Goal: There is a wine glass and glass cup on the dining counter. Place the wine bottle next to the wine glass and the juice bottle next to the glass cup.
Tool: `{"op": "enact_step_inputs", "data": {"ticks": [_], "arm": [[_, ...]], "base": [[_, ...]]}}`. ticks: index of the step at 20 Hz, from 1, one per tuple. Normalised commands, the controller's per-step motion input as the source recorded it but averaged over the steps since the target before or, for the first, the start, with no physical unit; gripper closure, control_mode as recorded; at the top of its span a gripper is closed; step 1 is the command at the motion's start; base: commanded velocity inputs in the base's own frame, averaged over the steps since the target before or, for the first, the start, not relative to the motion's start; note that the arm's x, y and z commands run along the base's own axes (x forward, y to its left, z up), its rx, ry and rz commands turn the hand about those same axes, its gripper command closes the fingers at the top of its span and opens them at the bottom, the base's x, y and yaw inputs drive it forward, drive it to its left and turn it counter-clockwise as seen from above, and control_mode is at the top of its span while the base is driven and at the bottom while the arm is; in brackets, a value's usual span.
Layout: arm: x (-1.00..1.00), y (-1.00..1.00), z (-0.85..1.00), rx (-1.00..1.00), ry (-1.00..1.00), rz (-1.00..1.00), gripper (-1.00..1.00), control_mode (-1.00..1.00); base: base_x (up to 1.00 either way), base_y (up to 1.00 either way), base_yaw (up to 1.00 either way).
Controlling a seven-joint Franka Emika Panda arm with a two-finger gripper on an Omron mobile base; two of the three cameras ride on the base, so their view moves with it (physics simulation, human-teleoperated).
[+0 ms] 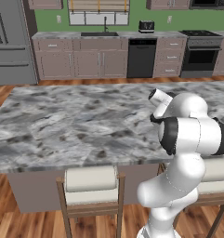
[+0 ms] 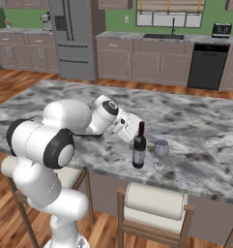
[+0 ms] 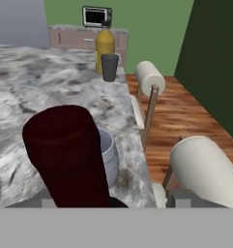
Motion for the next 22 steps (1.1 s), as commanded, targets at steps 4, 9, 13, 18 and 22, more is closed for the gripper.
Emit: {"op": "enact_step_inputs", "data": {"ticks": [4,9,13,18,22], "arm": [[-0.01,0.01,-0.09,0.0,0.0,0.0,-1.0,-1.0],[0.0,0.03,-0.05,0.0,0.0,0.0,-1.0,-1.0],[-0.02,0.05,0.0,0.0,0.0,0.0,-1.0,-1.0],[-0.09,0.05,0.0,0.0,0.0,0.0,-1.0,-1.0],[-0.12,0.03,0.0,0.0,0.0,0.0,-1.0,-1.0]], "base": [[0.0,0.0,0.0],[0.0,0.0,0.0],[0.0,0.0,0.0],[0.0,0.0,0.0],[0.0,0.0,0.0]]}}
